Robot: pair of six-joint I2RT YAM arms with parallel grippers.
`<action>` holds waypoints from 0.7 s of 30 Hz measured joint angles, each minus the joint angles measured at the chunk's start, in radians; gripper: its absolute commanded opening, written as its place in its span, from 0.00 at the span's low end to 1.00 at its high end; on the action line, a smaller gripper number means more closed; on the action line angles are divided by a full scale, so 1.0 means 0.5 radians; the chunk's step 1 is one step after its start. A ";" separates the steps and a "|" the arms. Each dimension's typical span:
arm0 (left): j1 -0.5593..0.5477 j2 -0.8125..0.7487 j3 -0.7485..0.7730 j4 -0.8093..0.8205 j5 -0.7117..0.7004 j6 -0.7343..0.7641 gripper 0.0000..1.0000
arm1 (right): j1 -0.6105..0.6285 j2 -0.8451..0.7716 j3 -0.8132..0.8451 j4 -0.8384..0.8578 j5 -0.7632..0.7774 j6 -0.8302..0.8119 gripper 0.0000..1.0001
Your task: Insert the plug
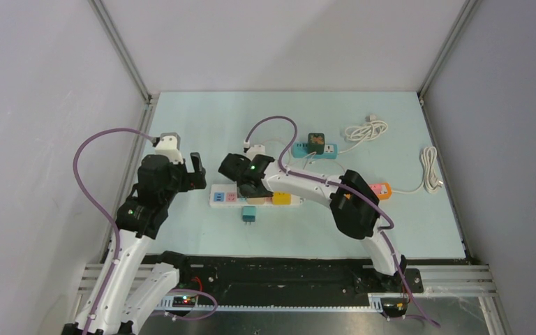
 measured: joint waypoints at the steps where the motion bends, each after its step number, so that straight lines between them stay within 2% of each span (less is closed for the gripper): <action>1: 0.000 0.000 0.000 0.000 0.000 -0.001 1.00 | 0.000 0.000 0.006 -0.006 -0.008 -0.002 0.70; 6: 0.000 -0.006 0.000 0.000 -0.002 -0.001 1.00 | -0.013 0.099 0.040 -0.043 -0.139 -0.012 0.93; 8: 0.000 -0.008 0.000 0.000 -0.003 -0.001 1.00 | -0.013 0.114 0.069 -0.043 -0.156 -0.024 0.98; 21: 0.000 -0.006 0.000 0.000 -0.071 -0.011 1.00 | -0.011 -0.105 0.286 -0.124 -0.064 -0.067 0.99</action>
